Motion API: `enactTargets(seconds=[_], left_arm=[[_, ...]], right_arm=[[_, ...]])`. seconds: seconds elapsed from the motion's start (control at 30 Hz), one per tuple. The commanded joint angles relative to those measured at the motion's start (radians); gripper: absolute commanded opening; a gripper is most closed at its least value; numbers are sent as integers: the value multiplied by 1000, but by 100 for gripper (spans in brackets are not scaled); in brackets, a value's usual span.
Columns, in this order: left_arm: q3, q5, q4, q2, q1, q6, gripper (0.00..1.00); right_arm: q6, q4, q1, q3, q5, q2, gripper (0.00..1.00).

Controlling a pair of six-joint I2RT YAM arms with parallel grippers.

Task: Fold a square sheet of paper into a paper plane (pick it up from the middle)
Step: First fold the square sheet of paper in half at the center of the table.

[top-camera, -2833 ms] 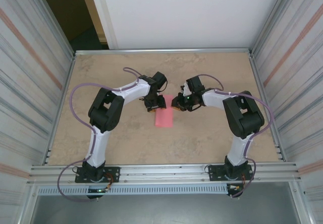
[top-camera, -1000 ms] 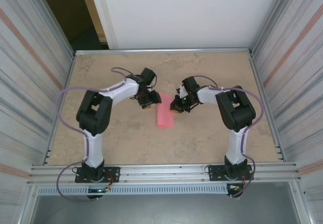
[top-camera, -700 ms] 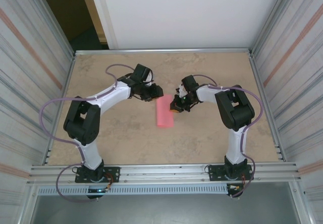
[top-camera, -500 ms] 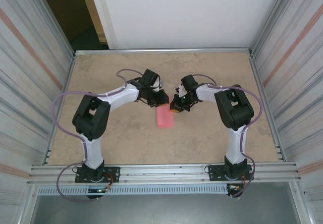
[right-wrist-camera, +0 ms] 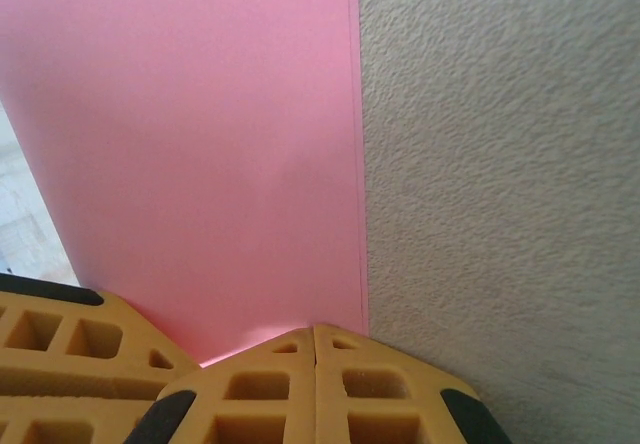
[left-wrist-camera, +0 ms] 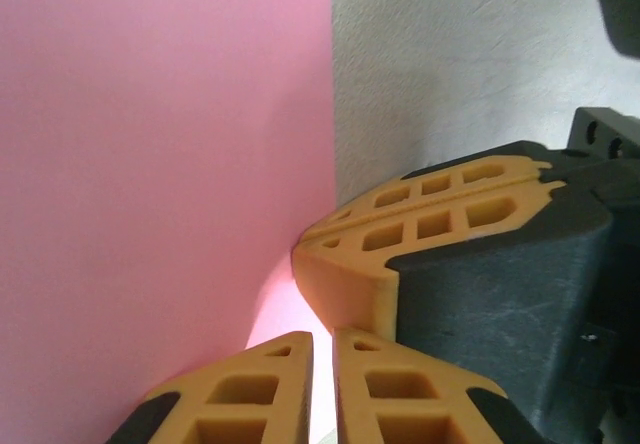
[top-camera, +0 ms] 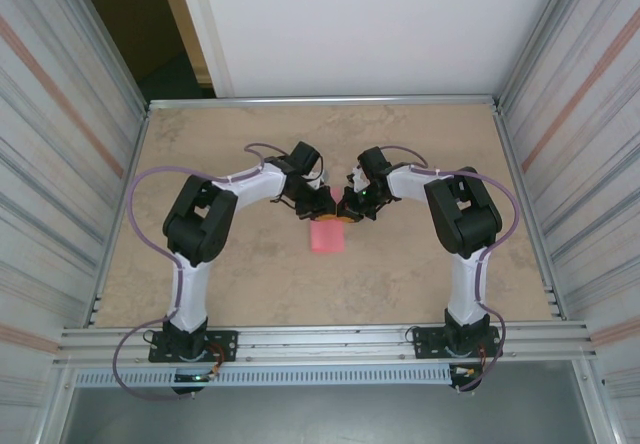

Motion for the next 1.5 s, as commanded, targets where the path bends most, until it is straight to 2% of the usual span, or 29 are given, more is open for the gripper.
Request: enactTargets(seconds=[0.0,0.6,0.97,1.2,1.47], left_arm=[[19,21,-43,21,13,45,14],[-98,-72,-52,9,89,148,12],[-230,-111,-55,-125,212,197,11],[-231,-6,112,-239,158,123,11],[-164,38,185,-101,79,88,11]], right_arm=[[-14,-141,5,-63,276,127,6],[-25,-206,8,-38,349,162,6],[-37,-213,6,-38,367,171,6],[-37,-213,6,-40,366,169,6],[-39,-210,6,-41,366,172,6]])
